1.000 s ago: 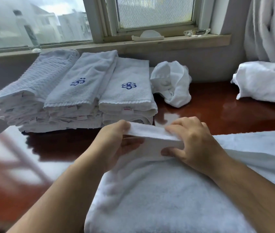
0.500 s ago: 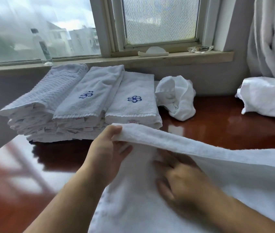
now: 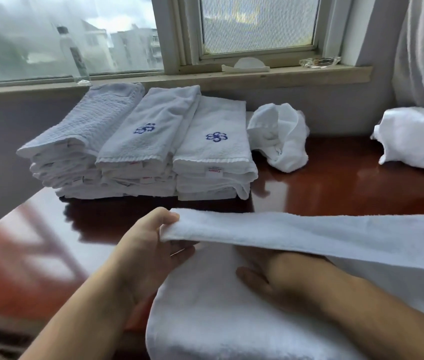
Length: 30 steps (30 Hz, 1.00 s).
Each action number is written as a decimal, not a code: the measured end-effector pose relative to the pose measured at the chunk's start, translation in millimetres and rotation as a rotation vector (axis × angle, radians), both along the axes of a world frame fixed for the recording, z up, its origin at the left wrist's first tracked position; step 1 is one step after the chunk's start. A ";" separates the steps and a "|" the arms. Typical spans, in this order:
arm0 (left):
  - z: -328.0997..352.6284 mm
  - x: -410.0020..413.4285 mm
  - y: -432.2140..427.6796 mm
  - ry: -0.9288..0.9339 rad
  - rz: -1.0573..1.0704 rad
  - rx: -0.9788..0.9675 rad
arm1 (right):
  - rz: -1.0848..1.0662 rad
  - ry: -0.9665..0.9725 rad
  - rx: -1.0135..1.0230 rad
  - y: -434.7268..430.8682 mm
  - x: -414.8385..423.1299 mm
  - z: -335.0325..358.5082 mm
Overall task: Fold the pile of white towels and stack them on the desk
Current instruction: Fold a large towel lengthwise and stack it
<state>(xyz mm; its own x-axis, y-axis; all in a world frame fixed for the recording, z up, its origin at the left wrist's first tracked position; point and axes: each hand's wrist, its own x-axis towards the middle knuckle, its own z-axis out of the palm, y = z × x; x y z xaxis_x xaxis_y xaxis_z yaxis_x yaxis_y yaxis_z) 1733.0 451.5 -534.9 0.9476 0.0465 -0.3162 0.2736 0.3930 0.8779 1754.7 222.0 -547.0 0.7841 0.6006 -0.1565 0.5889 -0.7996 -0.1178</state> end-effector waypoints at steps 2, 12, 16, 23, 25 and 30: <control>-0.9 -3.0 2.6 0.002 0.016 0.018 | 0.032 -0.004 -0.008 3.4 -4.9 1.2; -11.3 -17.2 10.4 -0.057 -0.162 -0.021 | 0.428 -0.343 0.477 -7.6 -29.9 -7.2; -16.7 -14.6 17.2 -0.090 -0.143 0.012 | 0.340 -0.410 0.828 -5.8 -27.5 9.4; -13.2 -11.2 24.9 -0.123 -0.204 0.205 | 0.022 -0.197 0.625 -12.2 -8.9 -5.7; -9.8 -6.3 24.0 -0.058 -0.159 0.342 | 0.031 -0.170 0.571 -12.1 -9.7 -14.5; -12.1 -1.0 17.7 -0.035 -0.046 0.648 | 0.023 -0.208 0.527 -11.6 -8.4 -15.7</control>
<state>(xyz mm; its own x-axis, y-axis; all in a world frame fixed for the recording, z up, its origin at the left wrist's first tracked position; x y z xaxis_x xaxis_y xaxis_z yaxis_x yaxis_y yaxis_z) 1732.0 469.1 -547.1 0.9623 0.1766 -0.2070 0.2449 -0.2304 0.9418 1746.3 210.4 -562.7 0.7523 0.5727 0.3257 0.6589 -0.6509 -0.3771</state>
